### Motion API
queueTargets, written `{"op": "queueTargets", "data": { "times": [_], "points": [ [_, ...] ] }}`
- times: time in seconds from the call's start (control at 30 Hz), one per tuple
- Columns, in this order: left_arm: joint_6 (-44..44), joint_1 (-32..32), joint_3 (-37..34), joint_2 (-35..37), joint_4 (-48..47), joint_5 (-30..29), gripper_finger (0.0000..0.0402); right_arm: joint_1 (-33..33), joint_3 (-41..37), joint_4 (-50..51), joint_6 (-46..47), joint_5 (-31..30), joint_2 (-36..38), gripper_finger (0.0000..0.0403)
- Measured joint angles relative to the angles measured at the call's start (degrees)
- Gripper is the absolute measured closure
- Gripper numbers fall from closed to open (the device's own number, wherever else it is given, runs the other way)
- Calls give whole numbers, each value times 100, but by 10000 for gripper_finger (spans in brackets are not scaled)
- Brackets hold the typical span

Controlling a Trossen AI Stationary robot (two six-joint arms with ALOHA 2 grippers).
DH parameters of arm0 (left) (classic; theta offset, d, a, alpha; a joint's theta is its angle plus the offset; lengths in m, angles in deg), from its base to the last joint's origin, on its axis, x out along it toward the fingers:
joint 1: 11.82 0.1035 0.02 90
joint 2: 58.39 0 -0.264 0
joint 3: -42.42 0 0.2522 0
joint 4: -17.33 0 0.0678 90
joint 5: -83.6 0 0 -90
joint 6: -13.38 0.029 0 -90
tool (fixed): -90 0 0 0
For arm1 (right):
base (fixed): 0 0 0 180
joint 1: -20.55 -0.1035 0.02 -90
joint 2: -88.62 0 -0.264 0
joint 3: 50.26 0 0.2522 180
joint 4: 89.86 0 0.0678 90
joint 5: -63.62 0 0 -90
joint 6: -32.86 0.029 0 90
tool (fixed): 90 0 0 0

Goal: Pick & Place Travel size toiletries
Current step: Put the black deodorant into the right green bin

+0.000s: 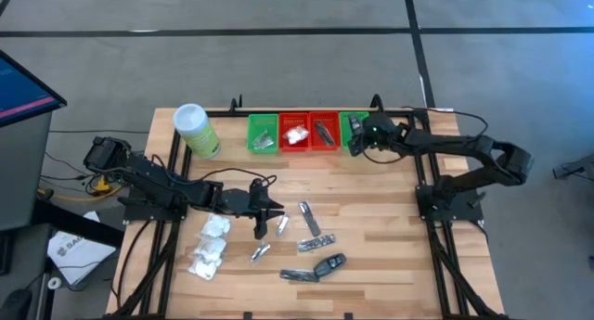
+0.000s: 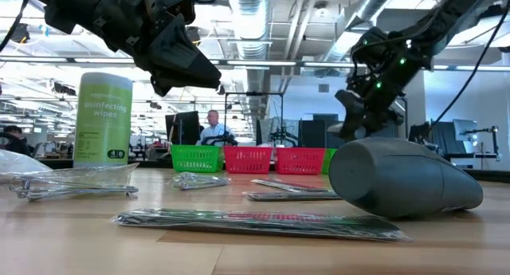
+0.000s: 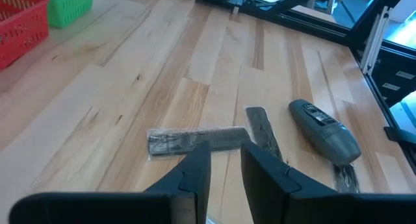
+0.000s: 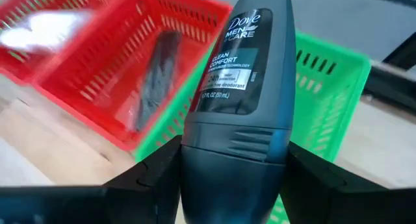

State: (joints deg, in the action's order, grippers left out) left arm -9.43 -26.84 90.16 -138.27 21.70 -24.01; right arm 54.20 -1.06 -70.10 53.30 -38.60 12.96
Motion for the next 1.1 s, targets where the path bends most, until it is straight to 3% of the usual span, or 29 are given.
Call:
{"op": "queueTargets", "data": {
  "times": [0.4,0.77,1.1],
  "points": [
    [-11,0,0,0,4,1,326,330,2,-990,-68,334,-1335,202],
    [-9,0,0,0,4,2,326,359,6,-1244,-96,334,-1351,176],
    [-9,0,0,0,7,2,326,192,6,-1228,-98,346,-1271,182]
  ]
}}
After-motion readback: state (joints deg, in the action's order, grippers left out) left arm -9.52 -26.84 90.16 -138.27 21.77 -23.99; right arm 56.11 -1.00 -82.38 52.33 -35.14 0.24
